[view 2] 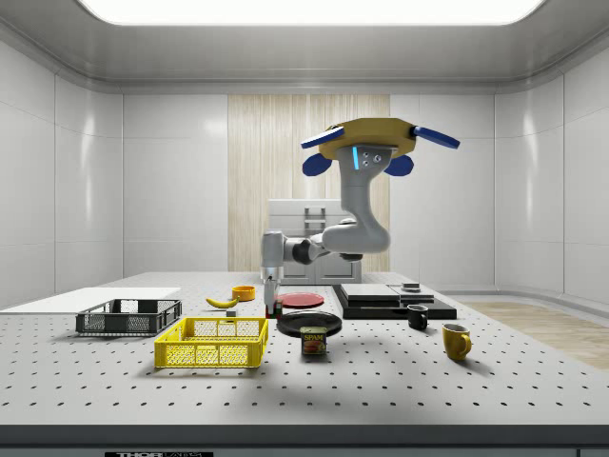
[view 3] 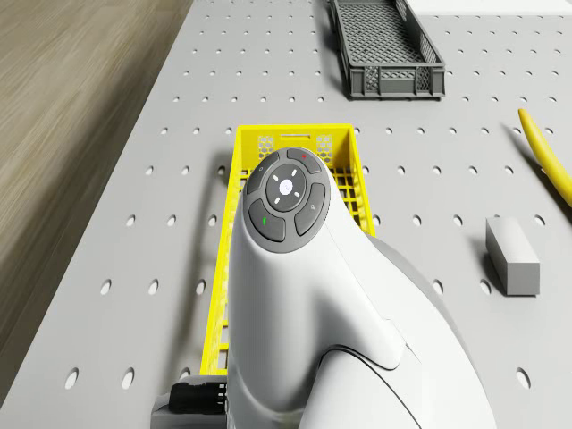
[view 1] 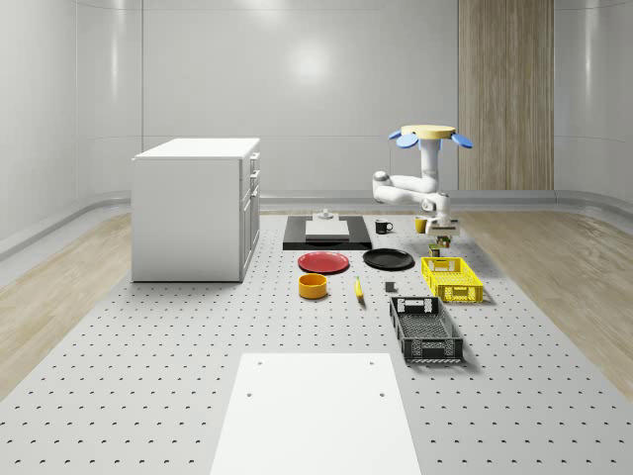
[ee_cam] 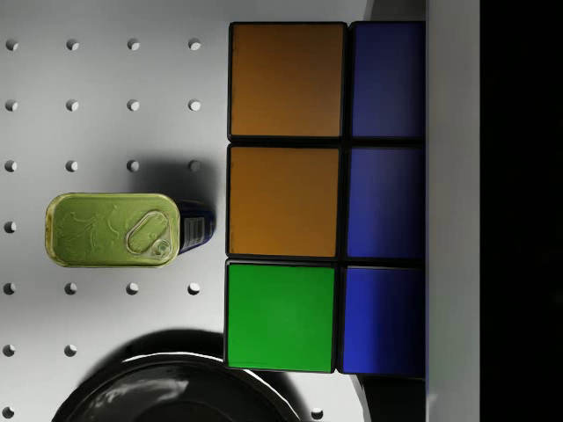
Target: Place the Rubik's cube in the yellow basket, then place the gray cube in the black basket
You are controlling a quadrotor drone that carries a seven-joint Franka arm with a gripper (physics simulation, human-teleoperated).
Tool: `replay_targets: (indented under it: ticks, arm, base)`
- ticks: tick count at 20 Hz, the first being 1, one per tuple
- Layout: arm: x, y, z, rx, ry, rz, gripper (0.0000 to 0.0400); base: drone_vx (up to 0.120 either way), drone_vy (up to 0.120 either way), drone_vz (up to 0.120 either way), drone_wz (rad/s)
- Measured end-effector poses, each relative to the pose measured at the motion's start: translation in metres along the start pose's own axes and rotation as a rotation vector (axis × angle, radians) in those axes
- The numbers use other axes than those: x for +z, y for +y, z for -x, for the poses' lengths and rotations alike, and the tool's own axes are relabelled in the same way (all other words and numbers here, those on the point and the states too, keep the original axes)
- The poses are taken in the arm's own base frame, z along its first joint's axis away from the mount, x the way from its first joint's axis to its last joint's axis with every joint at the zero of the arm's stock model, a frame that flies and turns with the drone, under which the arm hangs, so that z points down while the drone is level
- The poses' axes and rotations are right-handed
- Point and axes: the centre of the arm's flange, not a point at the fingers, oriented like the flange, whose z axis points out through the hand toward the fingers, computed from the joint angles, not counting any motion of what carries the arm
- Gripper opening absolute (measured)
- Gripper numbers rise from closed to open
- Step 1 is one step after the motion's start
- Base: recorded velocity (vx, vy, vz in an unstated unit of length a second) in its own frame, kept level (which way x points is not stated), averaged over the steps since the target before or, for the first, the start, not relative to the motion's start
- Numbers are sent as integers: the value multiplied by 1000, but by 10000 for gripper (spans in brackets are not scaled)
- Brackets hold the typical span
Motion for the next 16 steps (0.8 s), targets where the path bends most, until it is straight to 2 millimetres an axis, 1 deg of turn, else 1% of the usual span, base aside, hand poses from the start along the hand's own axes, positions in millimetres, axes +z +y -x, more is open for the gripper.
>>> replay_targets:
  ticks: [15,16]
  arm:
    - [0,0,0,0,0,0,321]
    - [0,0,0,0,0,0,321]
  base:
    - [120,0,0,0]
    - [120,-120,0,0]
